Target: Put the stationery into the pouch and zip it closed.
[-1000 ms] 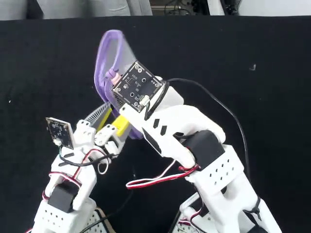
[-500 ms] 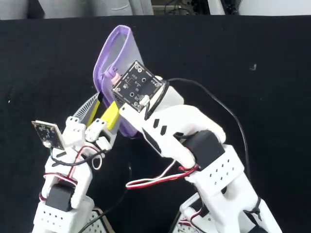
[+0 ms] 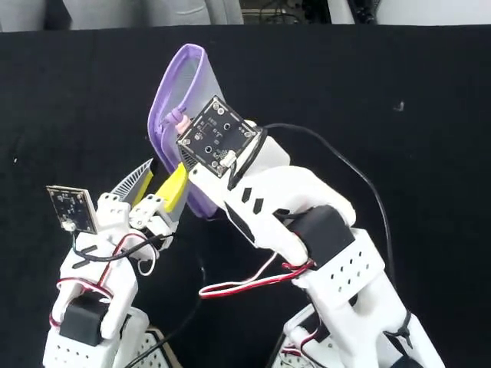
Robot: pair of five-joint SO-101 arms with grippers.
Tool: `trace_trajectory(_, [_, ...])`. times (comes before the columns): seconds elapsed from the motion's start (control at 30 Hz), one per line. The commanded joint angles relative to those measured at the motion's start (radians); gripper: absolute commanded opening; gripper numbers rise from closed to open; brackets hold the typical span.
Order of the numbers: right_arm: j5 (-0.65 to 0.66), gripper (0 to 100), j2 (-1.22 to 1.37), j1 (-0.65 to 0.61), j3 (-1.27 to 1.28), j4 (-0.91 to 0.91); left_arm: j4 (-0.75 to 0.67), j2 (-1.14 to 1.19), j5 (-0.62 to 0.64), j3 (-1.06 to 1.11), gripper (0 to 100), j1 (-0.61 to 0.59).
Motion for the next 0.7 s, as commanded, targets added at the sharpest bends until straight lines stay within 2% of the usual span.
trace_trajectory(0.0, [0.005,1.1,0.001,-0.003,-0.027,-0.018,-0.005,-0.005,0.006,-0.048,21,-0.008])
trace_trajectory(0.13, [0.005,1.1,-0.001,-0.003,-0.027,-0.018,-0.015,-0.005,0.003,-0.054,21,-0.05])
trace_trajectory(0.27, [0.005,1.1,-0.001,-0.003,-0.027,-0.018,-0.114,-0.005,0.003,-0.007,21,-0.124])
trace_trajectory(0.4, [0.005,1.1,-0.001,-0.005,-0.027,-0.018,-0.209,-0.003,0.0,0.053,21,-0.093])
trace_trajectory(0.53, [0.005,1.1,-0.001,-0.003,-0.027,-0.018,-0.262,-0.002,-0.069,0.061,21,-0.038])
trace_trajectory(0.67, [0.005,1.1,-0.001,-0.003,-0.027,-0.018,-0.336,0.106,-0.078,0.051,21,-0.039])
